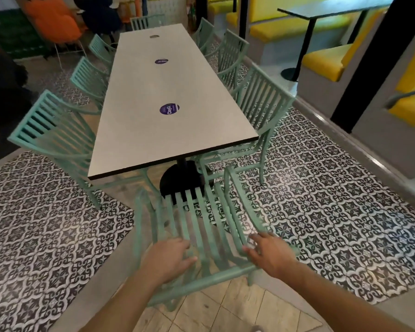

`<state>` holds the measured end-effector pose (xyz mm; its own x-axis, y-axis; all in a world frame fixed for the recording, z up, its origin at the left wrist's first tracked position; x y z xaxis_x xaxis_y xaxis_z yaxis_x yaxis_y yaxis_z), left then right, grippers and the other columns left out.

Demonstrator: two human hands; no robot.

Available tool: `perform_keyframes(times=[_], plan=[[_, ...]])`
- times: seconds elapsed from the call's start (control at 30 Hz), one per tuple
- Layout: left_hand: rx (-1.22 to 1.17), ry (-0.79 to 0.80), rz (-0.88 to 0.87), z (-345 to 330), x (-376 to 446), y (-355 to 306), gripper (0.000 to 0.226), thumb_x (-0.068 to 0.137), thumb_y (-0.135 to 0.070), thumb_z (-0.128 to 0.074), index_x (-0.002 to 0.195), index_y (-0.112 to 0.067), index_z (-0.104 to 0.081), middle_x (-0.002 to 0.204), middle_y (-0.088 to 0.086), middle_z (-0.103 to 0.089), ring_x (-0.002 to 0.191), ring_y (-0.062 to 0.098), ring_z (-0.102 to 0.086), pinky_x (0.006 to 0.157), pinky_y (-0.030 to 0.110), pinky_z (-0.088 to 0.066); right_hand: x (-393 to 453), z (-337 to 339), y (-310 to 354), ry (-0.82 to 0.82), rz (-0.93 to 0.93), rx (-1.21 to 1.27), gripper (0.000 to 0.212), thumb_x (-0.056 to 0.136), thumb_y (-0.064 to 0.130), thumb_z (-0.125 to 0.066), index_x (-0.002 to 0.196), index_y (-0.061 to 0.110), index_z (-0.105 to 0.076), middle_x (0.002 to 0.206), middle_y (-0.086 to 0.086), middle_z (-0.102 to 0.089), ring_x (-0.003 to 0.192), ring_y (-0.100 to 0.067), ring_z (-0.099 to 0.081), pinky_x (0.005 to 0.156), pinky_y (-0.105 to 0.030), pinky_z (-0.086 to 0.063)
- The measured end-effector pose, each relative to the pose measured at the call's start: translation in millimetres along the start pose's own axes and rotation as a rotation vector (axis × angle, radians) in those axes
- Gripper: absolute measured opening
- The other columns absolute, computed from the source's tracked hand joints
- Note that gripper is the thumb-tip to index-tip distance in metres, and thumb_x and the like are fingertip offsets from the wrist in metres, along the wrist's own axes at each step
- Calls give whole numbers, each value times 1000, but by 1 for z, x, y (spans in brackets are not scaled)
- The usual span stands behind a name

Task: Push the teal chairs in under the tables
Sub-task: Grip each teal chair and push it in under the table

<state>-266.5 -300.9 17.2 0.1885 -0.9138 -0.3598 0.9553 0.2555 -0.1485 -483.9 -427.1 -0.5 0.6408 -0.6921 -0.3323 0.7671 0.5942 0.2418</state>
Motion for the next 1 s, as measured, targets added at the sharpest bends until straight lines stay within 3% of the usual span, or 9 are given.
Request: perform_keyframes(times=[0.13,0.2,0.27,0.33,0.43,0.57,0.8,1.0], plan=[[-46,-101,-93,48,56,-77,30,96,-42,-42,114,-26,-59,113,-9,-61,101,8,-56,87,28,-48,9,58,-75,-100,-131,105,65,92,65,-27,143,28,-37,139,0,-49,119,-18,-54,97,-36,-47],[-52,-111,-143,67,90,-121,26,96,-35,-41,109,-25,-60,109,-8,-61,99,10,-56,85,28,-48,12,85,-116,-137,-179,184,68,88,70,-26,145,33,-33,143,-2,-47,119,-20,-55,99,-40,-47],[-8,-114,-182,84,130,-170,25,96,-37,-41,105,-24,-60,106,-7,-63,98,12,-57,85,32,-50,14,108,-162,-180,-204,232,75,82,76,-20,146,37,-29,146,-2,-44,121,-19,-54,101,-43,-46],[3,-117,-204,104,171,-217,26,96,-40,-41,105,-23,-58,103,-6,-61,96,14,-57,86,36,-50,16,133,-205,-213,-213,245,69,88,70,-24,147,35,-27,149,-1,-39,126,-18,-49,106,-41,-41],[3,-146,-228,130,231,-291,32,97,-44,-43,116,-23,-57,114,-5,-61,103,15,-56,91,35,-49,22,170,-282,-248,-252,209,61,94,59,-34,149,33,-25,151,-1,-35,130,-17,-44,109,-39,-34],[45,-138,-239,153,307,-375,41,99,-45,-41,133,-25,-51,135,-4,-54,122,15,-51,101,34,-43,37,202,-383,-237,-300,178,66,92,63,-33,149,33,-20,153,1,-32,136,-19,-35,112,-40,-32],[-3,-98,-208,162,427,-449,44,96,-46,-46,137,-29,-48,139,-8,-49,128,13,-46,111,36,-36,112,268,-502,-237,-300,156,65,94,58,-37,150,33,-16,155,3,-26,141,-19,-27,115,-39,-24],[-13,-179,-211,205,589,-491,43,95,-42,-49,135,-26,-48,133,-4,-53,122,16,-51,106,37,-42,249,325,-591,-250,-216,124,65,94,58,-37,150,32,-18,153,3,-32,138,-19,-33,114,-41,-31]])
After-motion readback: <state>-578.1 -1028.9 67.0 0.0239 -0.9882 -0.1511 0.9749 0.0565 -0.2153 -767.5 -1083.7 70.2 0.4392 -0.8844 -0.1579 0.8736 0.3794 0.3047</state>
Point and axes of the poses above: each hand's wrist, its own x-axis towards the middle knuckle, its own z-axis out of the back of the hand, y = z × x, the point moved 6 cm from there along x, towards the middle knuckle
